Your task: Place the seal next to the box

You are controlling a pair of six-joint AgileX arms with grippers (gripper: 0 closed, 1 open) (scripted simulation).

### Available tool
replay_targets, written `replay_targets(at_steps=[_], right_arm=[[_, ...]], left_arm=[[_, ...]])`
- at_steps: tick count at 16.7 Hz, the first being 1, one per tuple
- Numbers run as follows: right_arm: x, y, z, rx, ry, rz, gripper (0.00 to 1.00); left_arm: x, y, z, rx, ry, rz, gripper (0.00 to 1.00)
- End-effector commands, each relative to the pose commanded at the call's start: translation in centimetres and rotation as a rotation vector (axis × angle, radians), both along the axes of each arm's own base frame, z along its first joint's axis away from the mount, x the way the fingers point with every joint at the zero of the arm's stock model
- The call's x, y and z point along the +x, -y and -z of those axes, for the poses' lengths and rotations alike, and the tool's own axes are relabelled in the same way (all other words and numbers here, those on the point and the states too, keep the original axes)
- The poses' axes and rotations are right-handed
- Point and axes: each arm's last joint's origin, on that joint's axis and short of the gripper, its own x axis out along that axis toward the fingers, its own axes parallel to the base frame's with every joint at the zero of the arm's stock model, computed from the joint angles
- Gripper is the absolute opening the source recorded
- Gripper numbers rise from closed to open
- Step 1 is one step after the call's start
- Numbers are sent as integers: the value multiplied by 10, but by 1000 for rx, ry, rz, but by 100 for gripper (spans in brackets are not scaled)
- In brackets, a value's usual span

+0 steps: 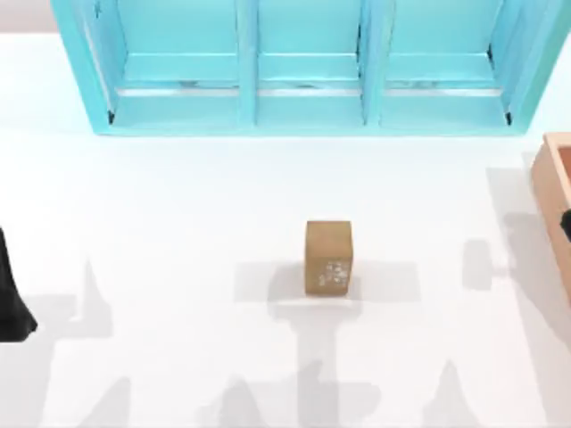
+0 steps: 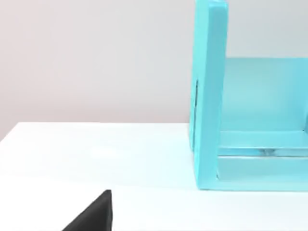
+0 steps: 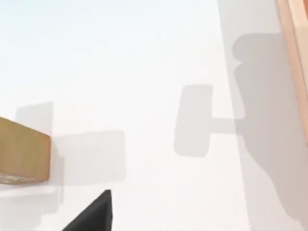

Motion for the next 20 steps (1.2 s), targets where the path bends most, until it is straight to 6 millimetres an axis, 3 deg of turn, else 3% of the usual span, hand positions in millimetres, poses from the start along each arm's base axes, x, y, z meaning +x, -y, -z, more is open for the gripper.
replay_targets(at_steps=[5,11,16,20], right_arm=[[64,-51,-27,-9,-360,18,100],[132,-134,-20,-114,-622,2,100],[160,-193,2,-198,-704,-56,100],[169,-227,17,-242,-714,-116,100]], left_arm=[[0,0,0,0,0,0,100],[0,0,0,0,0,0,100],[0,0,0,0,0,0,100],[0,0,0,0,0,0,100]])
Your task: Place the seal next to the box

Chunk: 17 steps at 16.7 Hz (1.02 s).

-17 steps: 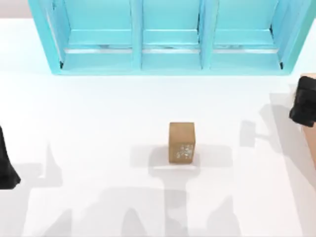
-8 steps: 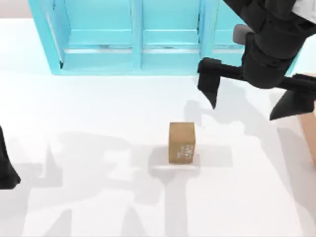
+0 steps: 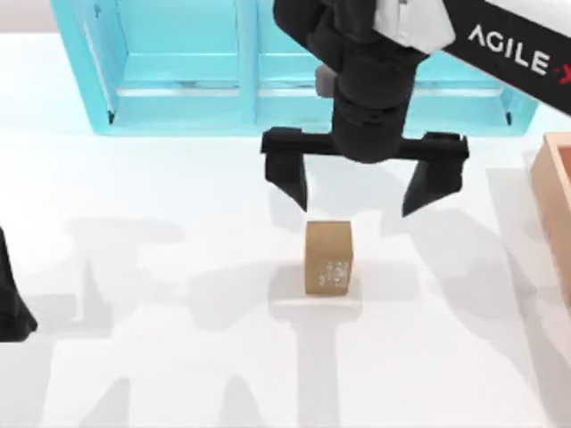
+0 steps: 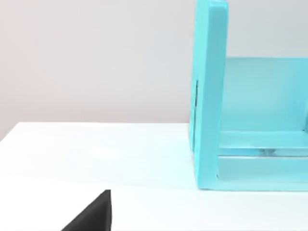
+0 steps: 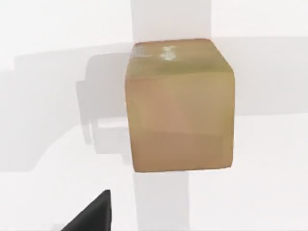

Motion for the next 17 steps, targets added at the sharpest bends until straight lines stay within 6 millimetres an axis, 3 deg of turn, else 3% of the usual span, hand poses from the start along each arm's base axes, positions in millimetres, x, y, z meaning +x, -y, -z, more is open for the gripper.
replay_targets(at_steps=[4,12,17], right_arm=[[4,-18,8,-4,5,-51,100],[5,-17,9,-3,8,-52,100],[7,-21,51,-3,7,-57,100]], left_arm=[[0,0,0,0,0,0,100],[0,0,0,0,0,0,100],[0,0,0,0,0,0,100]])
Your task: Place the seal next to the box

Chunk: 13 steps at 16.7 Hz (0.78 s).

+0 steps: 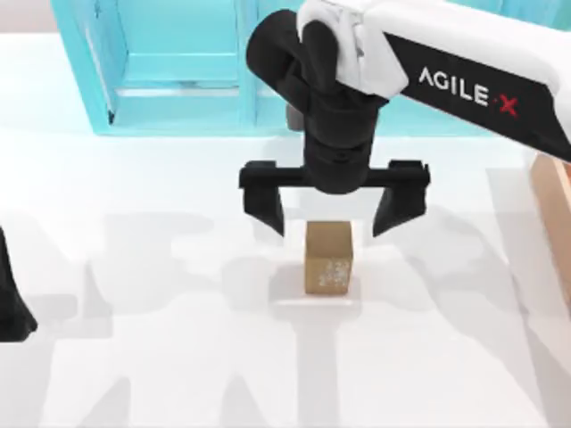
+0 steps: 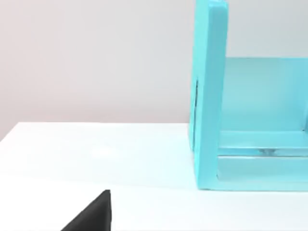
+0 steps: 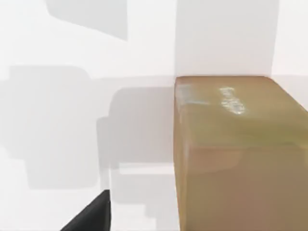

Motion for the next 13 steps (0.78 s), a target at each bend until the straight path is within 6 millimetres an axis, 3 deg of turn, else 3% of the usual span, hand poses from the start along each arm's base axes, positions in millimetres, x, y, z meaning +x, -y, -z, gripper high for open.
replay_targets(at_steps=[5,10,13], right_arm=[[-3,1,54,0,1,0,100],[-4,1,57,0,0,0,100],[-4,1,57,0,0,0,77]], left_arm=[[0,0,0,0,0,0,100],[0,0,0,0,0,0,100],[0,0,0,0,0,0,100]])
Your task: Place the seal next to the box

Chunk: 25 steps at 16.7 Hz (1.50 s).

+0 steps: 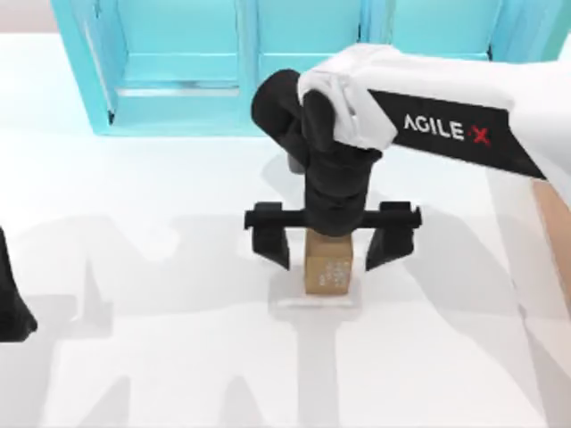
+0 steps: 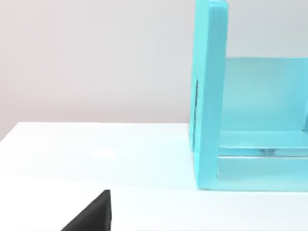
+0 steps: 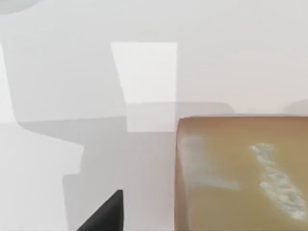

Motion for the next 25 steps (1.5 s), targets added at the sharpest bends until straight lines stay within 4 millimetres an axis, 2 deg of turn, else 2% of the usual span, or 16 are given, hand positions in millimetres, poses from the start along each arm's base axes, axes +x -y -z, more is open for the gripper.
replay_targets(at_steps=[10,20,25], right_arm=[[0,0,0,0,0,0,2],[1,1,-2,1,3,2,0],[1,1,-39,-2,0,5,0]], left_arm=[[0,0,0,0,0,0,100],[0,0,0,0,0,0,100],[0,0,0,0,0,0,100]])
